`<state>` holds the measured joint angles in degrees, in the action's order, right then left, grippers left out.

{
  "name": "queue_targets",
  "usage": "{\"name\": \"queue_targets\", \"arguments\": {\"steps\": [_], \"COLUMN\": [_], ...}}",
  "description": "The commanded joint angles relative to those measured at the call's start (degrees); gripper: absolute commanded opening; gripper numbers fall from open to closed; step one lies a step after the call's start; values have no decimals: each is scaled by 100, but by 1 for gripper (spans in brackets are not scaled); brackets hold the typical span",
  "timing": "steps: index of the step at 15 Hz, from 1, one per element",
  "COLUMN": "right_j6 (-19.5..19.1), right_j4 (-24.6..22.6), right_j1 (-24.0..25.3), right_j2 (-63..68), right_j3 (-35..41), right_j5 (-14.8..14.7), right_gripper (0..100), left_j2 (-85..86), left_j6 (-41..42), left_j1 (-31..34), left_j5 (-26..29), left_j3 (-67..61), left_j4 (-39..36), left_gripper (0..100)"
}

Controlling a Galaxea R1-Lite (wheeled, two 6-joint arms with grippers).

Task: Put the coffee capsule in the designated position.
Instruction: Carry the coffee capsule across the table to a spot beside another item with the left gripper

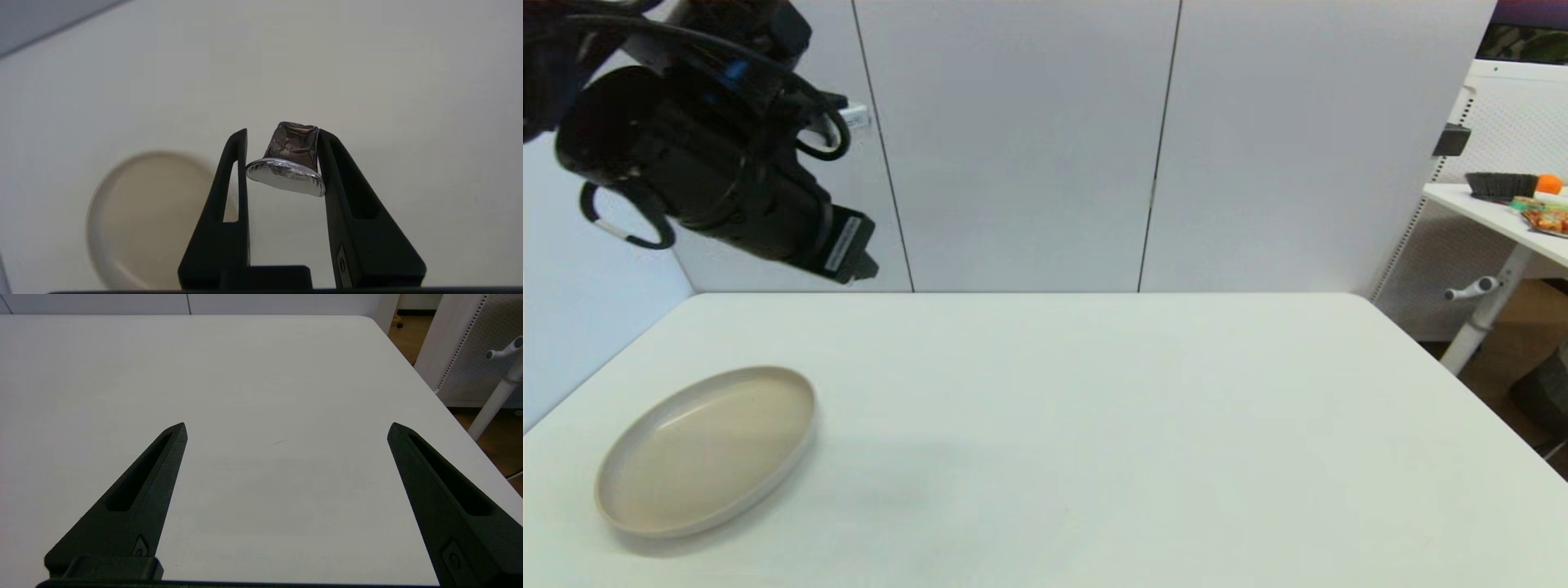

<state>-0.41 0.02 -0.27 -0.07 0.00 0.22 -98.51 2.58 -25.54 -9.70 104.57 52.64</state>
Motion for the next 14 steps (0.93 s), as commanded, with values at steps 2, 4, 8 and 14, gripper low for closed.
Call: {"name": "queue_targets", "arguments": {"steps": [2, 4, 8, 14], "right_j6": [-2, -2, -2, -2], "right_j4": [-2, -2, -2, -2], "right_j1": [0, 0, 0, 0], "right_j2": [7, 7, 7, 7], "right_j3": [0, 0, 0, 0], "right_j5": [4, 4, 4, 4], "right_gripper": [100, 100, 100, 100], "left_j2": [1203, 1238, 1106, 421], "left_j6": [-285, -294, -294, -276], "left_j1": [23, 23, 5, -39], "left_j5": [-5, -5, 4, 12], "left_j3": [-2134, -2749, -4173, -5008], "left_j4": [18, -289, -1933, -3401], "left_gripper": [0, 0, 0, 0]}}
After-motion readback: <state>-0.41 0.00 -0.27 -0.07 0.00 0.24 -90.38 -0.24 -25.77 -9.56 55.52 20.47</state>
